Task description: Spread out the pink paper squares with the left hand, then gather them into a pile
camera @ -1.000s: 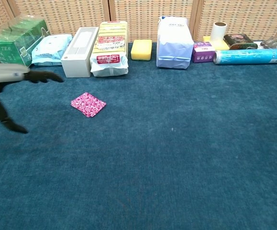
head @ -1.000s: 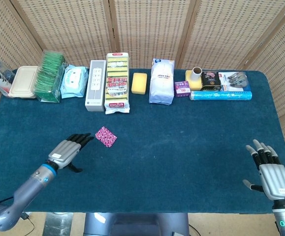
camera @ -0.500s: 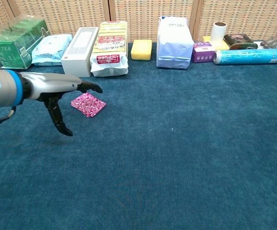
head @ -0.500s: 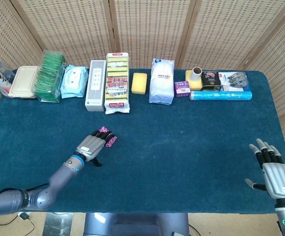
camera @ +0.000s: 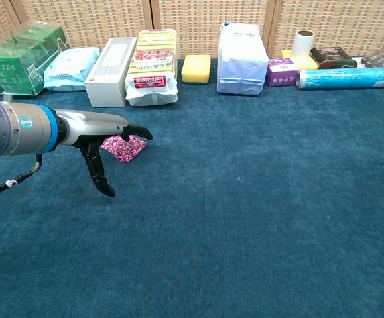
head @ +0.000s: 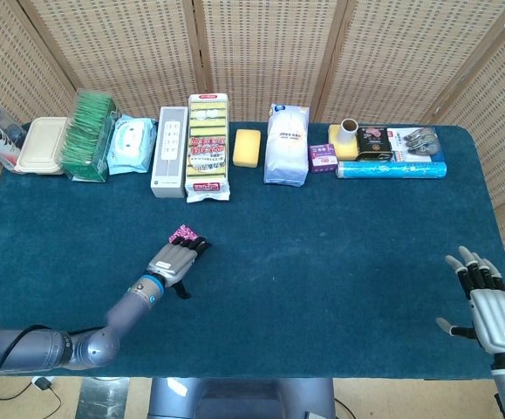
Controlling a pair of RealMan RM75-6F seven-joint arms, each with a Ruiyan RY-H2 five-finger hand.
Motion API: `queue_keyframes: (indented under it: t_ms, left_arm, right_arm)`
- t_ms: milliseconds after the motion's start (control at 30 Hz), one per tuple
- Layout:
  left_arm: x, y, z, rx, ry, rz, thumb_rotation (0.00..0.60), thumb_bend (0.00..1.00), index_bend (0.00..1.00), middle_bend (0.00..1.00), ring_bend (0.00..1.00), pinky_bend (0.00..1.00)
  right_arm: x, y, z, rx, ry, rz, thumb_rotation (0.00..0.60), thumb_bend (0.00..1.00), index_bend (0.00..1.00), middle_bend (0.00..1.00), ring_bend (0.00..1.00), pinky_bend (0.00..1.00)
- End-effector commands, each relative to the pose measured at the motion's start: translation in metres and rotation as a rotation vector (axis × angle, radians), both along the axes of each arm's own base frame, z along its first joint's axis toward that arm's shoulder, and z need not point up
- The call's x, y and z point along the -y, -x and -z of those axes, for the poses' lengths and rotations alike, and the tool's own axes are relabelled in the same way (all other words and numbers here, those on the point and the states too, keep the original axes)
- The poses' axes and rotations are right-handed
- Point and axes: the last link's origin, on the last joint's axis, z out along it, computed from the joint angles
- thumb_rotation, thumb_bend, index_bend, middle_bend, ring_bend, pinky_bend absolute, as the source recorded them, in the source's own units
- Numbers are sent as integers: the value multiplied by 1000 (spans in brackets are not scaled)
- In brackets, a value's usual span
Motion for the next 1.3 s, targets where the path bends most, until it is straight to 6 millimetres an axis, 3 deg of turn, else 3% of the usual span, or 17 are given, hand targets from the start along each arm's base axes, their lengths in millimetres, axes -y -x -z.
queue_keyframes:
  t_ms: [33, 367, 700, 1300]
  left_arm:
    - [-2, 1, 1, -2, -1, -5, 600, 10, 0, 0, 84, 37]
    - [4, 5, 3, -21, 32, -7, 600, 26, 0, 0, 85, 86]
    - [25, 2, -5, -33, 103, -11, 600, 38, 0, 0, 95, 90]
    - [68, 21, -24, -88, 228, 23, 600, 44, 0, 0, 102, 95]
  right_arm:
    - [0, 0, 0, -1, 2, -2, 600, 0, 102, 0, 0, 0]
    - [-1, -2, -1, 4, 10, -5, 600, 0, 101, 0, 0, 0]
    - [-2, -3, -1, 6, 10, -5, 600, 0, 102, 0, 0, 0]
    - [-3, -4, -3, 26, 2, -5, 600, 0, 103, 0, 0, 0]
